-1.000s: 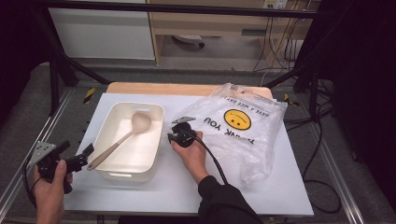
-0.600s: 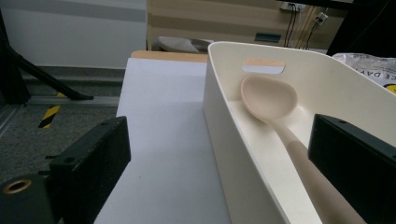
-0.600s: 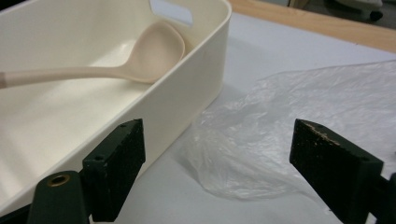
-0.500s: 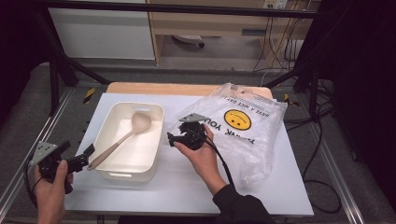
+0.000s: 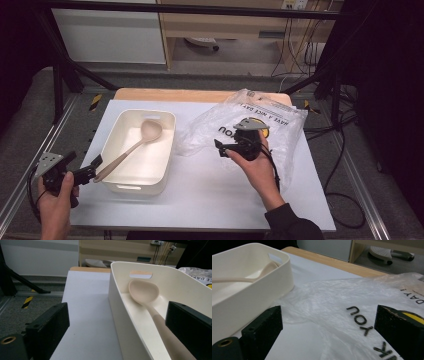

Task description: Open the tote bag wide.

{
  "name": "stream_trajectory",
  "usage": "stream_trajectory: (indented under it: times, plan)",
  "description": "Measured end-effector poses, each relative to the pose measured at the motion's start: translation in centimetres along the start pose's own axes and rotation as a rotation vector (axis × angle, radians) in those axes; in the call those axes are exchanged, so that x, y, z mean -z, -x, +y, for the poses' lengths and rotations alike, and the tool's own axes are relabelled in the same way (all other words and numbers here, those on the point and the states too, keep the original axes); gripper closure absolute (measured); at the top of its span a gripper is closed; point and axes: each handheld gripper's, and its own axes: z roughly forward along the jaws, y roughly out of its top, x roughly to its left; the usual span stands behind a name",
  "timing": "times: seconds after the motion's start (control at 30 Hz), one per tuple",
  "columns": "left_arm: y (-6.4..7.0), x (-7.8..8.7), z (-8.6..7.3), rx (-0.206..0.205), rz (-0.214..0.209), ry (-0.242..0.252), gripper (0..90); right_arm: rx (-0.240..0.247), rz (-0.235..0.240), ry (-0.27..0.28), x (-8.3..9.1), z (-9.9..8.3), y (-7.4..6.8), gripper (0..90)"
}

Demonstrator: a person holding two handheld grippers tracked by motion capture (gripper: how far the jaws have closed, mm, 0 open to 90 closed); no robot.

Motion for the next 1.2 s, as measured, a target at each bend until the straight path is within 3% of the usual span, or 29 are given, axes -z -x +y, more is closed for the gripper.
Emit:
stream_trajectory:
  times: [0.13,0.43,0.7,0.93,1.2]
  plan:
    - [-0.1,-0.1,0.0,0.007,-0.004,0.003,5.2,0.012,0.022,-0.01,1.1,-1.1,2.3,9.0]
    - [-0.1,-0.1,0.0,0.013,-0.008,0.004,5.2,-0.031,0.013,-0.014,2.0,-2.5,5.5,8.8]
    - [0.0,-0.2,0.0,0.006,-0.012,-0.003,5.2,-0.035,0.027,-0.064,0.6,-3.9,6.7,8.9]
    - [0.1,-0.3,-0.1,0.005,-0.014,-0.008,5.2,-0.051,0.02,-0.072,-1.0,-4.4,8.1,9.6]
    - [0.2,-0.5,-0.1,0.004,-0.022,-0.017,5.2,-0.075,0.007,-0.127,-2.4,-5.3,9.2,8.4]
